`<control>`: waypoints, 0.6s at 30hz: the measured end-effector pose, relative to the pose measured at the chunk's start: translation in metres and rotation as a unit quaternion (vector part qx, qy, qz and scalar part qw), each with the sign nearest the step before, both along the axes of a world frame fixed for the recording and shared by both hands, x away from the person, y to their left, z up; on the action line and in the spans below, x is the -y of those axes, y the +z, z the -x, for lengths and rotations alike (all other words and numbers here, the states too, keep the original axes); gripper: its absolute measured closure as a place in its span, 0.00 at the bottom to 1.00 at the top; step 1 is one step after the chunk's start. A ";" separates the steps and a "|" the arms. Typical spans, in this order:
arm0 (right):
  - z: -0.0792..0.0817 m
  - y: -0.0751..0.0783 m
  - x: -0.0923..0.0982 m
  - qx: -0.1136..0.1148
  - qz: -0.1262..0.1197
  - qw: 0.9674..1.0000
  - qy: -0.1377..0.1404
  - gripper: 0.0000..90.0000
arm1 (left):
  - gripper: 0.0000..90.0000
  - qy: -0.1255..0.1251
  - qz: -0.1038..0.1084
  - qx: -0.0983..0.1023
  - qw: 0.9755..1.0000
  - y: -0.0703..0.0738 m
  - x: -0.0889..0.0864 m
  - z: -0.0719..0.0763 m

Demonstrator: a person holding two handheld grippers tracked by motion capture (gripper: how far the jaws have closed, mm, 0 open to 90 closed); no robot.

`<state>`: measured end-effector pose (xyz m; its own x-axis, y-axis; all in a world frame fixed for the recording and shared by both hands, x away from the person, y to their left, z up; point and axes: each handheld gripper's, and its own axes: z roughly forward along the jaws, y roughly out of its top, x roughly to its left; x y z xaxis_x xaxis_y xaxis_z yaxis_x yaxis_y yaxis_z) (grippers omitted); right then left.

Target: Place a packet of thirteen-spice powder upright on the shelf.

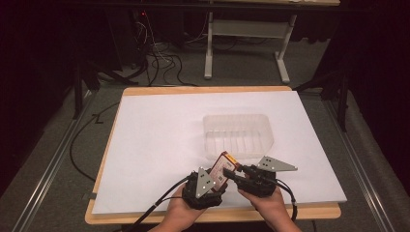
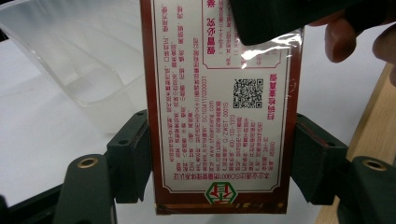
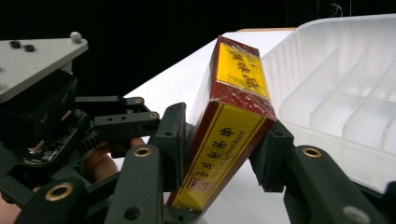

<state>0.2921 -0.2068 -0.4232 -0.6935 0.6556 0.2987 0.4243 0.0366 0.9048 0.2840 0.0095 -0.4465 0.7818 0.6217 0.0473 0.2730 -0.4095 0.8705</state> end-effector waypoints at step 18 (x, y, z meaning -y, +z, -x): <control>0.006 0.006 -0.002 0.021 0.016 0.999 -0.018 0.76 | 0.32 -0.010 0.004 -0.011 1.000 -0.002 -0.002 -0.003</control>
<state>0.2865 -0.2049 -0.4175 -0.6808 0.6890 0.2485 0.3880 0.0515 0.9202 0.2866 0.0118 -0.4481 0.7952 0.6059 0.0252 0.2839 -0.4086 0.8674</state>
